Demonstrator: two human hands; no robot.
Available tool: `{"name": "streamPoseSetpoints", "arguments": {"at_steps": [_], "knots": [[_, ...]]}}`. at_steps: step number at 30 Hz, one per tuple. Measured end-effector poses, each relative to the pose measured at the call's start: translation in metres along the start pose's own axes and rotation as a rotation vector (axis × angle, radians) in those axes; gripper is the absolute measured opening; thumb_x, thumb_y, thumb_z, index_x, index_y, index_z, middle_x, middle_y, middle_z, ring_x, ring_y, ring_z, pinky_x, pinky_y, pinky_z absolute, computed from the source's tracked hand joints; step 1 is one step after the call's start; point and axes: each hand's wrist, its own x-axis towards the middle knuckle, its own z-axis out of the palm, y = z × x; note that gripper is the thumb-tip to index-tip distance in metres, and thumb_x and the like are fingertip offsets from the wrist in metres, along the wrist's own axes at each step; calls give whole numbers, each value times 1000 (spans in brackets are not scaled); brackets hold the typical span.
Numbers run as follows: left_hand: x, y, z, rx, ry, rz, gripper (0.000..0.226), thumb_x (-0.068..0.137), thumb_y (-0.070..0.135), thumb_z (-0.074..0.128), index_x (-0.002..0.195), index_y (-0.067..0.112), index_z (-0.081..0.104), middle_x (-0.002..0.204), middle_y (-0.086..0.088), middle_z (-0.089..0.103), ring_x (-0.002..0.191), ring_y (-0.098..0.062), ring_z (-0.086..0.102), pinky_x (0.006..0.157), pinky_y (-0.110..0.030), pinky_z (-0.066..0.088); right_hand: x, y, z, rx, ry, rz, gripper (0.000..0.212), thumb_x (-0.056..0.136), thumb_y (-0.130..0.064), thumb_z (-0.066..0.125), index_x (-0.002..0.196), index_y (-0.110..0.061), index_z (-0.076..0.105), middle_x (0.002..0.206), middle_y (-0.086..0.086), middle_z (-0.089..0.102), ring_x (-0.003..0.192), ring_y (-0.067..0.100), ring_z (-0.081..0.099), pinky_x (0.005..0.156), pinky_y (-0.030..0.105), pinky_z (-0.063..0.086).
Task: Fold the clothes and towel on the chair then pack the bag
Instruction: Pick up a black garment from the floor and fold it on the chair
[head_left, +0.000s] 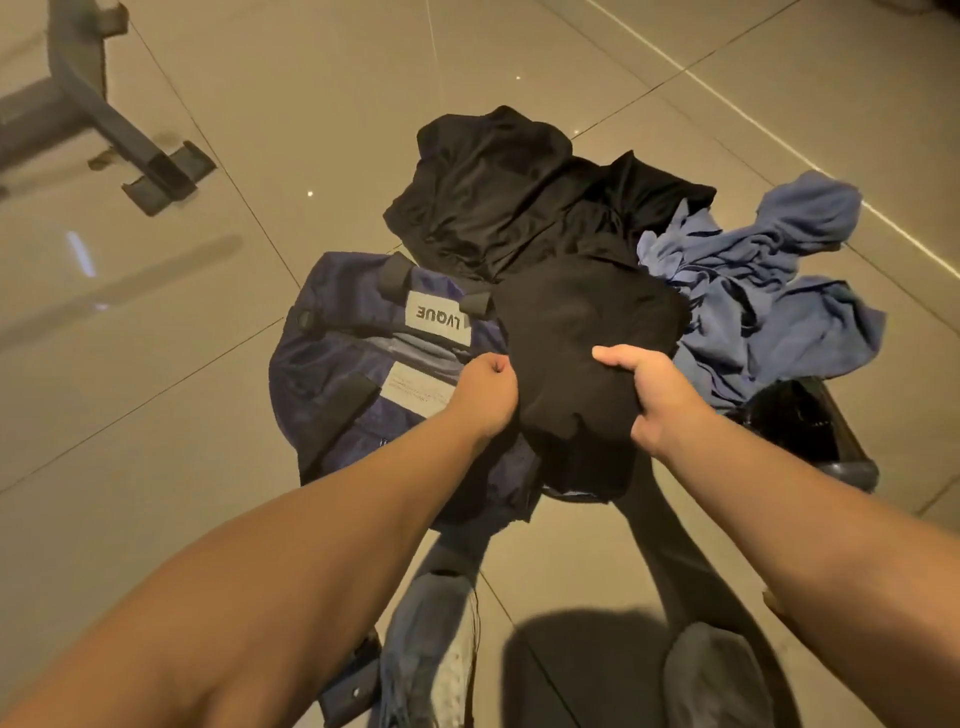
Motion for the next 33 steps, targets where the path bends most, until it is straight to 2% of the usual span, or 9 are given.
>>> {"name": "streamPoseSetpoints", "arguments": {"at_steps": [5,10,14,17,19,21,24,27,33], "knots": [[-2,19,38,-92,-117,-13,23,101,17,47,98,15,69,102,-7,72,96,-26,66,88,-41,56,0,-27,-21,-30,64,-50,41,81,-13,73,121,-5,70,112,17,74,97,35,74,69,42,62],[0,-1,30,148,-178,150,25,104,8,45,121,12,64,122,-4,68,105,-17,63,84,-23,47,1,-26,-26,-106,199,-193,50,70,-11,81,119,-11,69,110,11,75,91,33,74,63,39,60],[15,-35,-21,792,47,273,37,96,20,57,132,21,57,129,-5,63,120,-29,57,99,-43,49,-10,-13,0,-103,192,-351,45,78,-1,77,120,-11,67,108,7,74,89,28,73,62,35,60],[26,-52,-62,1276,-28,304,53,94,31,57,143,15,45,149,-12,48,143,-33,35,123,-50,21,-13,6,27,-95,119,-374,51,76,0,79,123,-13,67,111,5,74,93,27,73,68,36,62],[32,-64,-81,1430,-93,220,63,101,38,46,156,12,29,163,-15,33,152,-35,23,127,-54,5,-11,23,41,-207,88,-393,55,75,0,80,125,-15,64,113,-1,72,96,21,70,67,26,58],[33,-76,-94,1524,-79,208,65,104,43,41,158,12,26,164,-15,31,151,-36,25,127,-54,10,-6,39,50,-448,83,-440,54,74,-3,80,121,-18,57,113,-6,66,100,18,63,68,20,48],[31,-83,-107,1665,-30,278,54,102,46,46,146,15,46,151,-13,45,139,-35,35,120,-50,24,11,60,51,-850,97,-445,52,73,-14,78,111,-25,44,112,-1,61,110,29,59,89,33,48],[28,-88,-111,1622,0,251,47,100,42,51,140,17,52,146,-12,46,137,-34,35,120,-51,25,26,71,43,-1014,211,-413,48,75,-19,72,112,-24,42,123,10,62,118,39,56,107,51,42],[15,-104,-101,1247,-10,261,21,104,21,50,124,17,44,137,-10,51,133,-31,41,121,-56,25,50,73,28,-867,311,-356,51,77,-8,73,124,-14,53,122,12,64,112,34,61,87,31,45]]}}
